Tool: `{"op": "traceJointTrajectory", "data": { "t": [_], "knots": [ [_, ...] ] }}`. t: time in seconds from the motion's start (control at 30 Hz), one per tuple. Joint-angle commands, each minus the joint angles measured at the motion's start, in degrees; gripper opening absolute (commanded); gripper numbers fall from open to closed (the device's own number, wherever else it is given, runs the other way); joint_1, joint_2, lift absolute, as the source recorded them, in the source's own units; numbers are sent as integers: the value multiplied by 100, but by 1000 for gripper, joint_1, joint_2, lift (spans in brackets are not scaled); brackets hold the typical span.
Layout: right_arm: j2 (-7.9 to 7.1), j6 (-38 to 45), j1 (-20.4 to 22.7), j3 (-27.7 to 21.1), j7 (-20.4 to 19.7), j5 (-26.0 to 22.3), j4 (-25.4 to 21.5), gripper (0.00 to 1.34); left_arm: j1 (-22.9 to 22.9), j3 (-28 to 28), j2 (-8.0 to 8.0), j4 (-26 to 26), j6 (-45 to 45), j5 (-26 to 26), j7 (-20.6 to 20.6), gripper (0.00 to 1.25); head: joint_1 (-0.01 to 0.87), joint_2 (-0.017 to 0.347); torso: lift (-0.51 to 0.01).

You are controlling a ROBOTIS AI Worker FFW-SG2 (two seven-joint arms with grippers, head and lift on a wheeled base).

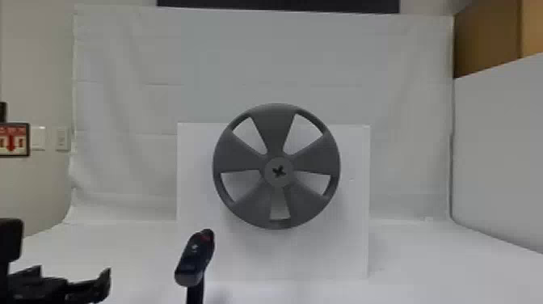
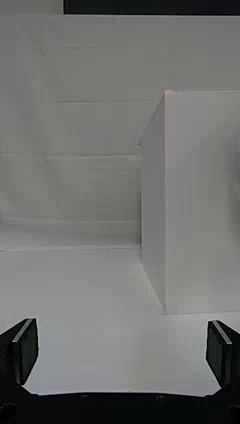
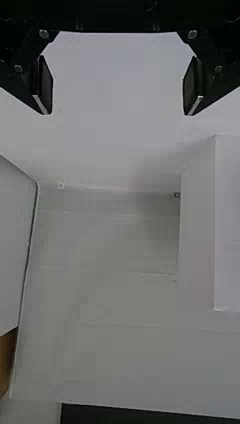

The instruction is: Grasp the drill and bring into the middle of wheel

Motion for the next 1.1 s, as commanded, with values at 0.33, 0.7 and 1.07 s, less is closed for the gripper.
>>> {"op": "traceJointTrajectory", "data": {
  "t": [0.33,0.7,1.07],
  "knots": [
    [-44,53,-20,35,0,0,0,1049,-17,-12,18,9,0,-22,0,1218,0,0,-406],
    [-44,61,-20,44,0,0,0,1049,-17,-12,18,9,0,-48,0,1218,0,0,-406],
    [-44,61,-28,62,0,0,0,1049,-26,-21,18,9,0,-48,0,1218,0,0,-406]
  ]
}}
